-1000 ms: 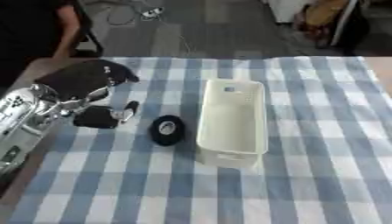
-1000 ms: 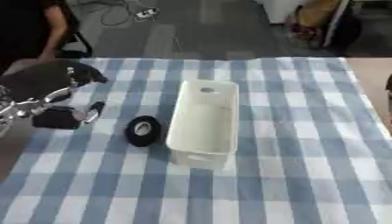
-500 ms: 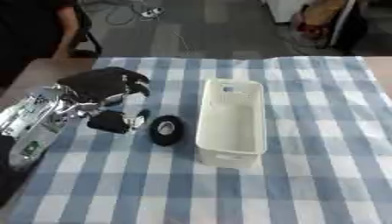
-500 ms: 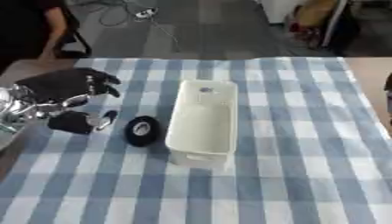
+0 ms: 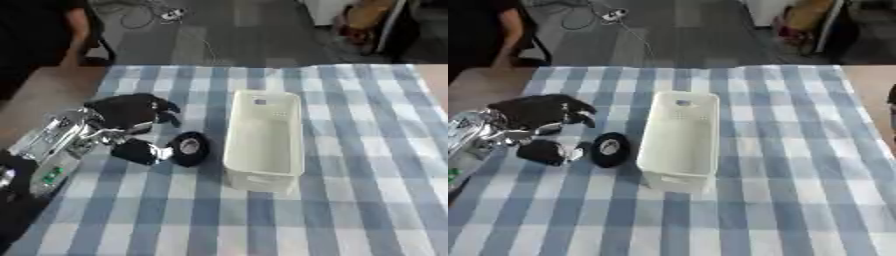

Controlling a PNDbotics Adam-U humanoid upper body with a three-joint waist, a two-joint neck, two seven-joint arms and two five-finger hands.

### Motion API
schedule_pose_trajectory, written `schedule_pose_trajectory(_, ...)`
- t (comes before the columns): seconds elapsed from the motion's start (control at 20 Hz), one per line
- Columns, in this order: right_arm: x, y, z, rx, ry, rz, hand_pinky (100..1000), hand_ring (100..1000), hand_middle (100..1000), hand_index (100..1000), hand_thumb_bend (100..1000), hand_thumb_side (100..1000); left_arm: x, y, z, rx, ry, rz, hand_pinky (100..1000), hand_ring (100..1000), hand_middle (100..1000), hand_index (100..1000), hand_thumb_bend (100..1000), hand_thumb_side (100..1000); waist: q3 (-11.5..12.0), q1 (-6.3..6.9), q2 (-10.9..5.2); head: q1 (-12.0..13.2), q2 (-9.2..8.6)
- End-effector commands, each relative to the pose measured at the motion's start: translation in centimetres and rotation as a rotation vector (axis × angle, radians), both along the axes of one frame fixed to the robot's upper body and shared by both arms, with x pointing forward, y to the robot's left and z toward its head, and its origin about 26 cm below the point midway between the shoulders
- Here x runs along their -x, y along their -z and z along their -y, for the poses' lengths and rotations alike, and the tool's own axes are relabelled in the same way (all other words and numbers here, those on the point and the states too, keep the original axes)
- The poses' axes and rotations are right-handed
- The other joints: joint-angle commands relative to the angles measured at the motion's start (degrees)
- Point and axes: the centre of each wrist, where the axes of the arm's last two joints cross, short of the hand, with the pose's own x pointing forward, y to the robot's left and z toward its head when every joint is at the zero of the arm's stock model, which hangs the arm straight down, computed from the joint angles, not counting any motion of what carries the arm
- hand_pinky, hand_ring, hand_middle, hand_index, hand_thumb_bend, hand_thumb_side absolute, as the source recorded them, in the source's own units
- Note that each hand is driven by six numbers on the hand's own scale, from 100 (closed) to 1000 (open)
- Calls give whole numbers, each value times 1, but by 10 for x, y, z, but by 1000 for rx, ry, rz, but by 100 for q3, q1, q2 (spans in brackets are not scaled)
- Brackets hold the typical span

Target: Pick up objects on the table and place them in the box.

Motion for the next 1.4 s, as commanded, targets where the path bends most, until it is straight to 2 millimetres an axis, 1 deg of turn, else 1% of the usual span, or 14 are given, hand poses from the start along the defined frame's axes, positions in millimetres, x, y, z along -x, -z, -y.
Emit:
schedule_pose_trajectory(0.05, 2, -8, 4, 26, 2, 18, 939, 928, 926, 987, 100, 609, -1, -8, 2, -21, 16, 24, 992, 971, 951, 881, 933, 885, -11, 0, -95, -27, 28)
schedule_pose_trajectory(1.2, 1, -7, 4, 22, 1, 16, 940, 929, 926, 988, 100, 609, -4, 7, 9, -25, 43, -37, 992, 969, 952, 877, 933, 881, -25, -6, -90, -25, 45)
schedule_pose_trajectory(1.25, 1, -7, 4, 22, 0, 16, 940, 929, 927, 988, 100, 608, -4, 8, 9, -25, 44, -39, 992, 969, 952, 876, 946, 878, -25, -5, -90, -24, 45)
schedule_pose_trajectory(1.4, 1, -8, 4, 22, -1, 17, 940, 929, 927, 988, 100, 610, -5, 9, 10, -26, 46, -45, 992, 969, 952, 876, 933, 879, -26, -7, -90, -23, 45)
